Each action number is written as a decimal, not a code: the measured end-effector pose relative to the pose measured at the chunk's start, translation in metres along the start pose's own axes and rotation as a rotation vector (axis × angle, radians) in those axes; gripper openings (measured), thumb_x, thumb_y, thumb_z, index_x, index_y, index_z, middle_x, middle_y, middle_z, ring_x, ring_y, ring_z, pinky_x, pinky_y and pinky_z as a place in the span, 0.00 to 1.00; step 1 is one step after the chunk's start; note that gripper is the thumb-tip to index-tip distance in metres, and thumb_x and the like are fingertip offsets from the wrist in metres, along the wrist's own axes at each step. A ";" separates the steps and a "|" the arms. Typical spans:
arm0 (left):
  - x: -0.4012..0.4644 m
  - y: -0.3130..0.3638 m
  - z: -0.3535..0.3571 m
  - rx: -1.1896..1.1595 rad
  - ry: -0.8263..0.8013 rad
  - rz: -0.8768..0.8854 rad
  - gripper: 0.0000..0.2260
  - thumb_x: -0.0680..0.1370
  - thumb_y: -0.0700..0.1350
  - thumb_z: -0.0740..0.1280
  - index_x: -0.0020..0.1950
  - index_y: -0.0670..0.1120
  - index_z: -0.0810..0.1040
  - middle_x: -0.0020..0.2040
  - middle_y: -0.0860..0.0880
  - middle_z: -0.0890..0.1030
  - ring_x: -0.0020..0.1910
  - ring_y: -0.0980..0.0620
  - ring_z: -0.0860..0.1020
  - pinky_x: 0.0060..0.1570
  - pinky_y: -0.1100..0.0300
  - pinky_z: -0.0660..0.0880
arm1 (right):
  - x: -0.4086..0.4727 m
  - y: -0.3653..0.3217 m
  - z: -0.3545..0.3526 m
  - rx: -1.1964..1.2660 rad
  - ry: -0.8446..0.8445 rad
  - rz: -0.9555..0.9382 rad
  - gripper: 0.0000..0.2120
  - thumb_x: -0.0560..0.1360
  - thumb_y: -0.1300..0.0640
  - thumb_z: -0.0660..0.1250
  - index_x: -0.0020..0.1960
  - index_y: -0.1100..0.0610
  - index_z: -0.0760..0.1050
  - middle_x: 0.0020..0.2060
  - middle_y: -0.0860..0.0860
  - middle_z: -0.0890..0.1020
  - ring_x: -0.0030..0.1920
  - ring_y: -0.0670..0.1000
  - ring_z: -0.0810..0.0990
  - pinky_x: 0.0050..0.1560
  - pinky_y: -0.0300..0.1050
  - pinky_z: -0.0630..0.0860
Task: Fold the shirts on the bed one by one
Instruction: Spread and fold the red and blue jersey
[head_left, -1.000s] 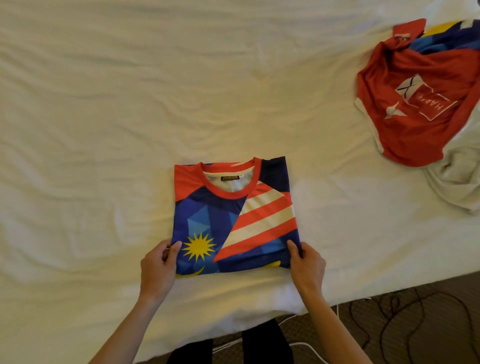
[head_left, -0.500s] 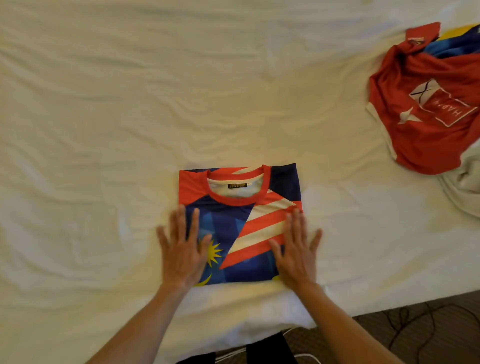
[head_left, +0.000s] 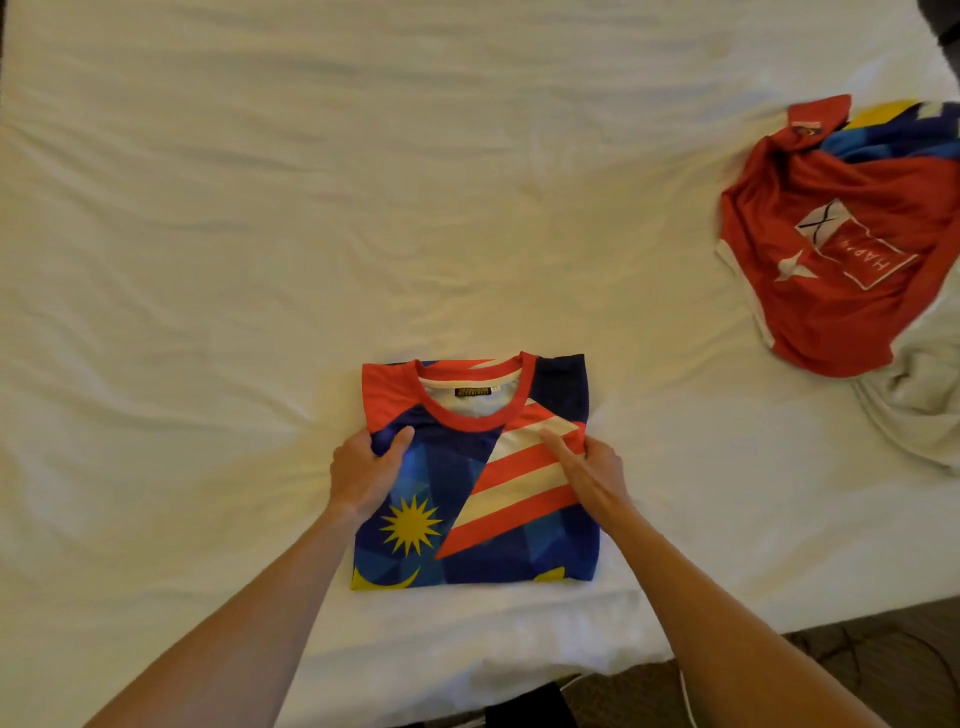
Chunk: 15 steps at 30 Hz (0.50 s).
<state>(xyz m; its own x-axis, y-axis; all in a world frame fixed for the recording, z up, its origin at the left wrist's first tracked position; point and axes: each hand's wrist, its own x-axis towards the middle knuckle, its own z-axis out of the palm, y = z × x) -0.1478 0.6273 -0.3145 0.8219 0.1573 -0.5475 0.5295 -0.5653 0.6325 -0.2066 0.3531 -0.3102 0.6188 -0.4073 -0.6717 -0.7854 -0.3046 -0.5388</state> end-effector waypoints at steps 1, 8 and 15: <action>0.001 0.000 0.001 -0.017 -0.033 0.009 0.11 0.79 0.53 0.69 0.39 0.50 0.75 0.35 0.51 0.78 0.44 0.41 0.79 0.42 0.55 0.69 | 0.001 0.002 0.001 -0.020 -0.001 -0.023 0.24 0.73 0.31 0.63 0.54 0.51 0.76 0.51 0.51 0.82 0.48 0.51 0.80 0.50 0.46 0.77; -0.003 -0.006 0.006 -0.052 0.010 0.157 0.08 0.82 0.48 0.65 0.52 0.45 0.79 0.42 0.52 0.80 0.43 0.51 0.77 0.43 0.62 0.67 | 0.004 0.016 0.020 0.004 0.092 -0.161 0.21 0.81 0.40 0.57 0.66 0.52 0.72 0.51 0.49 0.79 0.47 0.49 0.79 0.46 0.40 0.76; -0.012 0.075 -0.056 -0.048 0.039 0.293 0.08 0.82 0.45 0.66 0.54 0.43 0.80 0.45 0.47 0.82 0.44 0.48 0.78 0.40 0.60 0.66 | -0.024 -0.066 -0.034 0.060 0.196 -0.300 0.11 0.82 0.44 0.58 0.58 0.47 0.74 0.44 0.46 0.78 0.45 0.52 0.79 0.42 0.45 0.77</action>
<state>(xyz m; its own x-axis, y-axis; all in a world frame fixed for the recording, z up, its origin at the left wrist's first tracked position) -0.1063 0.6279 -0.2294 0.9480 0.0244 -0.3173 0.2773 -0.5525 0.7860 -0.1702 0.3540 -0.2408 0.8026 -0.4661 -0.3721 -0.5632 -0.3867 -0.7303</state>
